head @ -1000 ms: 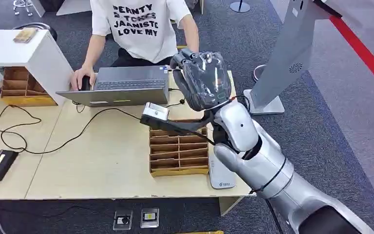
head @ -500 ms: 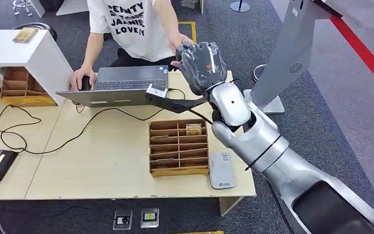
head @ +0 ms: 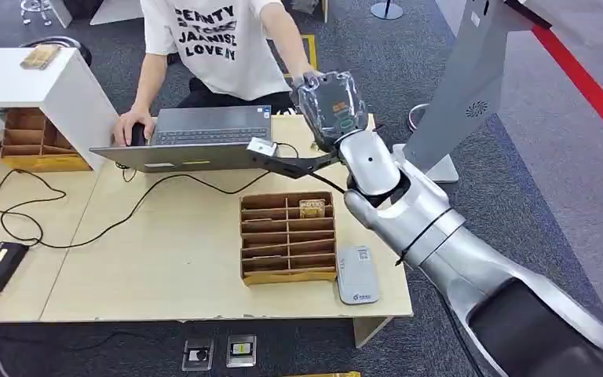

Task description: Pass the card to the sensor for recognition and then transmit it.

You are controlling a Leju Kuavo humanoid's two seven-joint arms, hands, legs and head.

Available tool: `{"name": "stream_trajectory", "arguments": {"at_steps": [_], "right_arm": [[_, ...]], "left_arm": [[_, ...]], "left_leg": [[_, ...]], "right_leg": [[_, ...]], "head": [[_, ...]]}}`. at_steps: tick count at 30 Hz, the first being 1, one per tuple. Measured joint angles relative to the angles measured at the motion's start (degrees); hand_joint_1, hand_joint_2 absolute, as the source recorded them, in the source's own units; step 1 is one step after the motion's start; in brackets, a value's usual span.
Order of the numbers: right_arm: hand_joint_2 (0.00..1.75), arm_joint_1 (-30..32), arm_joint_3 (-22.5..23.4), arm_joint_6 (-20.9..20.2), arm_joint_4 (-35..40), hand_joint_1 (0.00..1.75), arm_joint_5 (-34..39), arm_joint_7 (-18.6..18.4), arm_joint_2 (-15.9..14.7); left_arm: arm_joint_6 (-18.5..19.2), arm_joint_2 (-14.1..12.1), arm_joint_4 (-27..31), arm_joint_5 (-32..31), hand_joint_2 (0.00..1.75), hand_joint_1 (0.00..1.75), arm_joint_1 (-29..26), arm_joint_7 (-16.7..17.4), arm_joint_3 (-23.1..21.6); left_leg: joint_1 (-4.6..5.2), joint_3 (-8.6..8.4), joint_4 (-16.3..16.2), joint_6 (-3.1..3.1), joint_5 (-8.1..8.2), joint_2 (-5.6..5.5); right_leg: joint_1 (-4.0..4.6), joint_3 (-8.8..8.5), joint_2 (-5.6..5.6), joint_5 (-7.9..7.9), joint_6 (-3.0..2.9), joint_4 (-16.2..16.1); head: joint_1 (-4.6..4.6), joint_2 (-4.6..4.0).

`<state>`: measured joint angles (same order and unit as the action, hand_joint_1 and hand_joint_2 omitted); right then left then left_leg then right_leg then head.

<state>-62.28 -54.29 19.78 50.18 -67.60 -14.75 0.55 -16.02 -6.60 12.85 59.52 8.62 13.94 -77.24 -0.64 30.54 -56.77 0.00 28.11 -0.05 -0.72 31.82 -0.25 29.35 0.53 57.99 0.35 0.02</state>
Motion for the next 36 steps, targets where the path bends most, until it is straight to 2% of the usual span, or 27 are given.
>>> {"name": "stream_trajectory", "arguments": {"at_steps": [6, 13, 21, 25, 30, 32, 34, 35, 36], "right_arm": [[1.75, -0.44, -0.87, 0.11, -2.64, 0.0, -2.23, -2.21, -0.59], [1.75, -0.42, -0.87, 0.52, -3.5, 0.0, -2.69, -3.17, -1.81], [1.75, 0.73, -0.83, 4.11, -2.25, 0.0, -2.77, -2.78, -2.67], [1.75, 2.88, -0.53, 9.17, 1.09, 0.0, -3.49, -3.17, -3.15], [1.75, 9.29, 1.51, 18.1, 11.51, 0.0, -5.55, -5.53, -4.22], [1.75, 12.25, 3.06, 19.91, 15.92, 0.0, -6.01, -5.86, -4.55], [1.75, 16.41, 5.14, 20.28, 21.13, 0.0, -5.11, -3.44, -4.74], [1.75, 18.72, 6.65, 20.35, 24.3, 0.0, -3.71, -0.6, -4.72], [1.75, 21.42, 8.73, 20.37, 27.31, 0.0, -0.52, 4.18, -4.27]], "left_arm": [[0.07, 0.02, 0.0, -0.9, 0.0, 0.0, 0.26, 0.33, -0.48], [0.13, 0.02, 0.0, -1.11, 0.0, 0.0, 0.53, 0.72, -0.94], [0.09, 0.04, 0.0, -0.83, 0.0, 0.0, 0.6, 0.72, -1.51], [-0.06, 0.04, 0.0, -0.02, 0.0, 0.0, 0.39, 0.68, -1.55], [-0.42, 0.04, 0.0, 1.03, 0.0, 0.0, -0.17, 0.22, -1.55], [-0.44, 0.04, 0.0, 1.29, 0.0, 0.0, -0.3, 0.04, -1.55], [-0.48, 0.04, 0.0, 1.55, 0.0, 0.0, -0.43, -0.13, -1.55], [-0.5, 0.04, 0.0, 1.68, 0.0, 0.0, -0.47, -0.13, -1.55], [-0.57, 0.04, 0.0, 1.79, 0.0, 0.0, -0.54, -0.13, -1.53]], "left_leg": [[0.0, -0.02, 0.0, 0.0, 0.0, 0.02], [0.0, -0.04, -0.01, 0.0, 0.0, 0.07], [0.0, -0.04, -0.01, 0.0, 0.0, 0.08], [-0.01, -0.05, -0.01, 0.0, 0.0, 0.08], [0.0, -0.06, -0.01, 0.0, 0.01, 0.08], [0.0, -0.06, -0.01, 0.0, 0.01, 0.08], [0.0, -0.07, -0.01, 0.0, 0.01, 0.07], [0.0, -0.06, 0.0, -0.01, 0.02, 0.07], [-0.02, -0.07, 0.0, -0.01, 0.02, 0.04]], "right_leg": [[0.0, 0.01, 0.05, 0.0, 0.0, 0.0], [0.0, 0.02, 0.08, -0.01, 0.0, 0.0], [0.0, 0.01, 0.1, -0.01, 0.0, 0.0], [0.01, 0.0, 0.1, 0.0, 0.0, 0.0], [0.01, 0.0, 0.09, 0.0, -0.01, -0.01], [0.01, 0.01, 0.1, 0.0, -0.01, -0.01], [0.01, 0.0, 0.08, 0.0, -0.01, -0.01], [0.01, -0.01, 0.07, 0.0, -0.01, -0.01], [0.02, -0.03, 0.05, 0.0, -0.01, -0.01]], "head": [[-0.02, 0.02], [-0.02, 0.02], [-0.02, 0.02], [0.0, 0.02], [0.0, 0.02], [-0.02, 0.02], [0.0, 0.02], [-0.04, 0.0], [0.02, 0.0]]}}
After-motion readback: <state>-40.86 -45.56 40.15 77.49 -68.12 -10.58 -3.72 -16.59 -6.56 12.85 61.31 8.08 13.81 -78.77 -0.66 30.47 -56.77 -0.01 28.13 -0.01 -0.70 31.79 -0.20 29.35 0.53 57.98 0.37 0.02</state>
